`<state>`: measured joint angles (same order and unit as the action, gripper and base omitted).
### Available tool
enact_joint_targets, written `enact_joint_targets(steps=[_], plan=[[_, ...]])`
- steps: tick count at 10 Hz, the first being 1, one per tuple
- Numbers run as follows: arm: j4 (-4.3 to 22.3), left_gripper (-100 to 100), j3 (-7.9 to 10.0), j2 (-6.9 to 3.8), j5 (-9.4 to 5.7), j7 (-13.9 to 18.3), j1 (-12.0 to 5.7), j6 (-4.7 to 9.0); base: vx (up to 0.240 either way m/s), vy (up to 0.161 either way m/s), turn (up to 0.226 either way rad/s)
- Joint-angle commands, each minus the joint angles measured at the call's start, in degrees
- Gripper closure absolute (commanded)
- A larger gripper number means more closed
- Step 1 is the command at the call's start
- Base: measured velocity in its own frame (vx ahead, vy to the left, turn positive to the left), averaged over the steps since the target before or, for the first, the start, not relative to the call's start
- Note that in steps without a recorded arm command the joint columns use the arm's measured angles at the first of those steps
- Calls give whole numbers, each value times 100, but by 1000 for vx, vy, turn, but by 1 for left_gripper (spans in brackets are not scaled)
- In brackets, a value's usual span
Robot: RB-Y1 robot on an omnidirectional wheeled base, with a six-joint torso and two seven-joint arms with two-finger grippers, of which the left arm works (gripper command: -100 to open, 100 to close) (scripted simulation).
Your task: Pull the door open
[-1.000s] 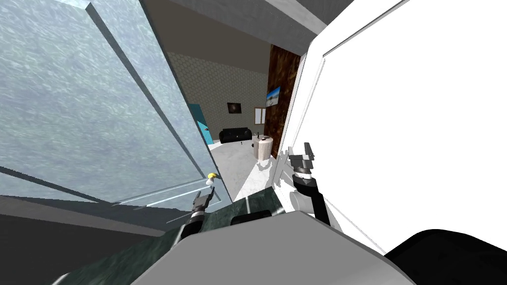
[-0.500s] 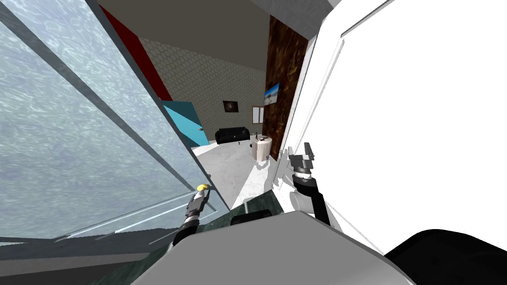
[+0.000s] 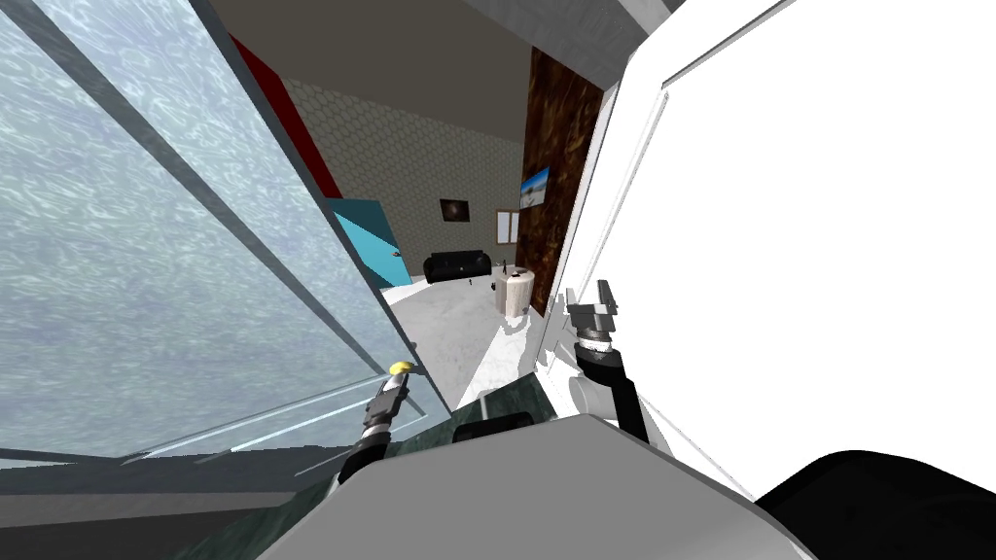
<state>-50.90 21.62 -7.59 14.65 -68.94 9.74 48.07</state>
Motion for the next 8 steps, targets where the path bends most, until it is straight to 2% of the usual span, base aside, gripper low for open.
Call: enact_joint_targets(steps=[1, 8], plan=[[-4, 100, -15, 18, 3, 3, -5, 13, 0, 0, 0], [2, 100, -62, -22, -126, 1000, 6, -13, -19, 9, -23]])
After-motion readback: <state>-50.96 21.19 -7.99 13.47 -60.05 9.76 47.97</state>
